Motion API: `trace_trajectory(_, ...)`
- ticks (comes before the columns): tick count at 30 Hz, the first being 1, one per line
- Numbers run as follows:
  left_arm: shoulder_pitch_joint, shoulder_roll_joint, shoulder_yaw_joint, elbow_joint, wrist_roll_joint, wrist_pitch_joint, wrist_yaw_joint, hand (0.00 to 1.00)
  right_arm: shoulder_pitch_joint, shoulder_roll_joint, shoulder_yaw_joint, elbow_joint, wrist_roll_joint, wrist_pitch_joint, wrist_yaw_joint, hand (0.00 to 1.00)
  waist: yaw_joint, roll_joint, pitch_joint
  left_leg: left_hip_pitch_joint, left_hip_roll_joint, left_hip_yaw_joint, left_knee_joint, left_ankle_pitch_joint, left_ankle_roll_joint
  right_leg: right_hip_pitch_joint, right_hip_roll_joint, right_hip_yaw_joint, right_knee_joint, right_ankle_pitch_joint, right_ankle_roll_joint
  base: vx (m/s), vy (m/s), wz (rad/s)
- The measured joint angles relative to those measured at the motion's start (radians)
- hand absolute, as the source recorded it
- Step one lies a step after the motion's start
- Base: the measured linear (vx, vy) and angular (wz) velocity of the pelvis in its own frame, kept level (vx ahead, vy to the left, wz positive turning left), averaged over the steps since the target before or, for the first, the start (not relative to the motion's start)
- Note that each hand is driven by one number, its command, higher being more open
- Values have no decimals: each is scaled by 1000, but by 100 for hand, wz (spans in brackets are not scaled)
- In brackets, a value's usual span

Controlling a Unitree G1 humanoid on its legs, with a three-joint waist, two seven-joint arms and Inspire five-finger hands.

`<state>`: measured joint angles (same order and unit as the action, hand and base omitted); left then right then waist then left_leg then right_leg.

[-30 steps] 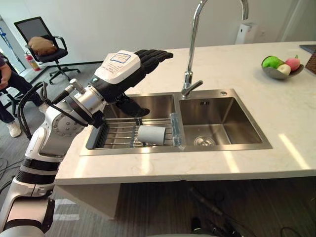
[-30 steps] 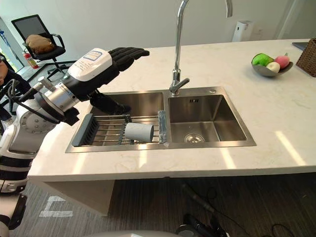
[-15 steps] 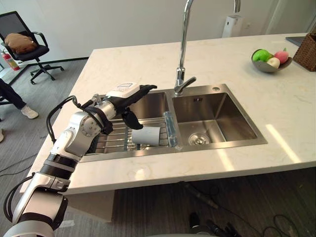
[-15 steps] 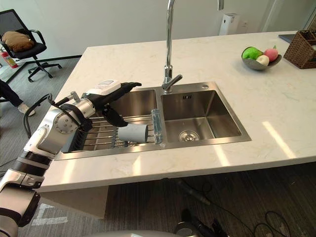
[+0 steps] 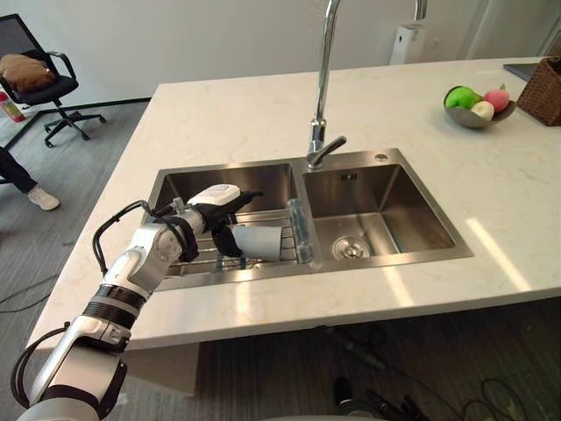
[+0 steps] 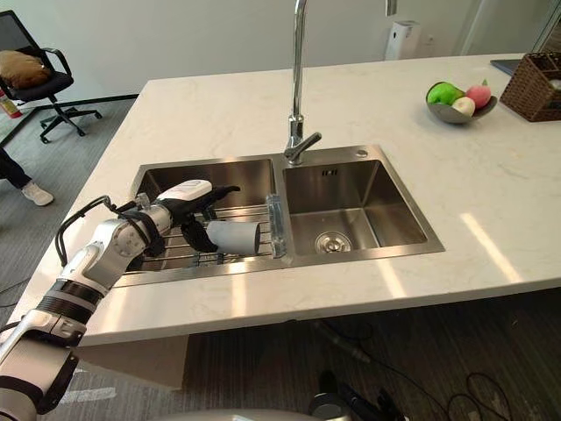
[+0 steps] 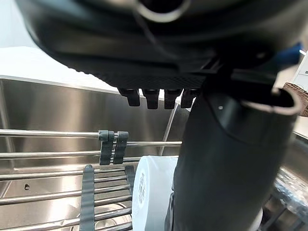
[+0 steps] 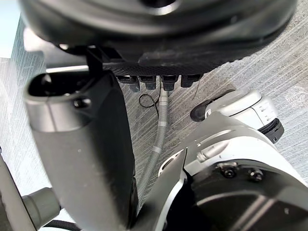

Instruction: Walk over to the sink, pick up the cup, carry it to the dishwasher, place the cup inside the dishwasher, then close the dishwasher door

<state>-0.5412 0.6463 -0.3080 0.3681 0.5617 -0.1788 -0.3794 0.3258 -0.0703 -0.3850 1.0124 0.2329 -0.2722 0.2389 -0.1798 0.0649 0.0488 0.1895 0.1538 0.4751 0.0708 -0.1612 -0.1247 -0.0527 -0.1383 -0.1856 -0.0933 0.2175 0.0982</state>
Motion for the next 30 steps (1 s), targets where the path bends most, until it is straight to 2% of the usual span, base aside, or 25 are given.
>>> trace_trajectory(10, 56, -67, -28, 0, 58, -15, 32, 100, -2, -2, -1, -4, 0, 2, -1, 100, -1, 9, 14, 5, 0, 0, 5, -3, 1, 6, -1, -4, 0, -3, -3, -59, -41, -1)
trace_trajectory(16, 56, -69, -61, 1, 110, -47, 50, 100, -5, -10, 0, -6, -2, 5, -1, 100, -2, 19, 20, 5, 7, 2, 2, -5, -2, 5, 6, -6, 0, -5, -4, -22, -36, 0)
trace_trajectory(17, 56, -70, -69, 0, 123, -55, 59, 0, -6, -10, 0, -6, -2, 7, -1, 100, -2, 19, 20, 5, 6, 2, 1, -5, -3, 5, 6, -7, 0, -5, -4, 0, 0, 0)
trace_trajectory(23, 44, -77, -121, 42, 182, -46, 84, 0, -20, -19, 4, -3, -28, 21, -2, 100, -9, 20, 20, 10, 5, 3, 0, -8, -5, 8, 6, -7, 0, -6, -3, -41, -32, -1)
trace_trajectory(26, 27, -122, -121, 102, 217, -14, 120, 0, -25, -32, 19, -1, -31, 32, -2, 100, -11, 19, 21, 17, 8, 2, 1, -10, -7, 18, 8, -7, 0, -12, -1, -40, -32, 1)
trace_trajectory(30, 11, -146, -124, 177, 281, -13, 185, 0, -40, -56, 46, 6, -40, 40, -3, 100, -13, 22, 18, 19, 10, 2, 1, -11, -9, 20, 9, -6, 0, -13, -1, -44, -36, 0)
